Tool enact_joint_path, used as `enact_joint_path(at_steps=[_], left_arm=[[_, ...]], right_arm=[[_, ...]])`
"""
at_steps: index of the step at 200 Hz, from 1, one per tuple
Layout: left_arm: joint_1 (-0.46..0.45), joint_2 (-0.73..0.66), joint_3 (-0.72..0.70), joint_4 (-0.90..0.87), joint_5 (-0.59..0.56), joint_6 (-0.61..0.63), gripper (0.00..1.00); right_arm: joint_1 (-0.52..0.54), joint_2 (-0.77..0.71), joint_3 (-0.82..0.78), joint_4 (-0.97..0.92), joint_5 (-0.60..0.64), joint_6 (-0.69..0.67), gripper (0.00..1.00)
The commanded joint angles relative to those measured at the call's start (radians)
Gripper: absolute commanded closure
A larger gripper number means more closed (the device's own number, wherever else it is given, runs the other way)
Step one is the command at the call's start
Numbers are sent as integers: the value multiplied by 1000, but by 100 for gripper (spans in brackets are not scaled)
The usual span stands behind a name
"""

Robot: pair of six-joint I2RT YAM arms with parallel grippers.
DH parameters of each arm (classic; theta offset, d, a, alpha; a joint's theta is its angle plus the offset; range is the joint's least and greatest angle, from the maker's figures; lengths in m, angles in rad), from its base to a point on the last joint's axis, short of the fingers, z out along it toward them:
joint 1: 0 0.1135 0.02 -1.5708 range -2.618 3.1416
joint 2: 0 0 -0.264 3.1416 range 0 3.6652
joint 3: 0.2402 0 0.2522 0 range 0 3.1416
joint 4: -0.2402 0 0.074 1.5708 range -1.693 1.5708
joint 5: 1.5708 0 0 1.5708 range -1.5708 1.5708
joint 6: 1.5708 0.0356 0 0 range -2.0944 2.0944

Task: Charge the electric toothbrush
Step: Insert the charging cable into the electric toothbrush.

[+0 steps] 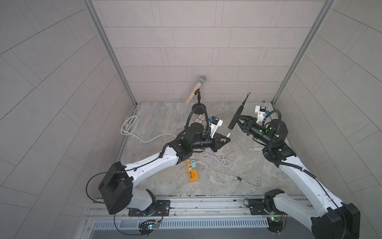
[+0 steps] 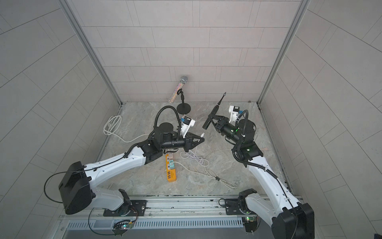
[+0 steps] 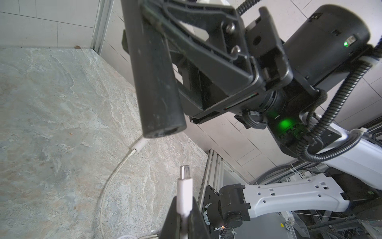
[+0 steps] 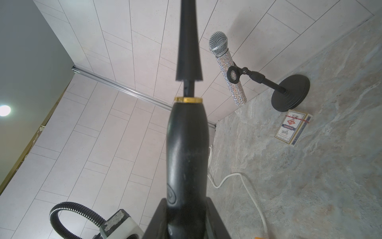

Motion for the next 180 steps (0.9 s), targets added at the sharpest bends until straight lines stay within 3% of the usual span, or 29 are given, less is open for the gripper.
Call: enact_joint_path(at_steps=[1,58,180], left_arm=[[6,-41,29,6,3,23,100],[18,-24,38,75,10,-35,100],[29,-25,47,53,-4,-4,100]], right_arm=[[11,-33,7,11,-12,17,89],[48,-28,-15,90,4,45,89],[58,-65,-33,64,13,33,90]])
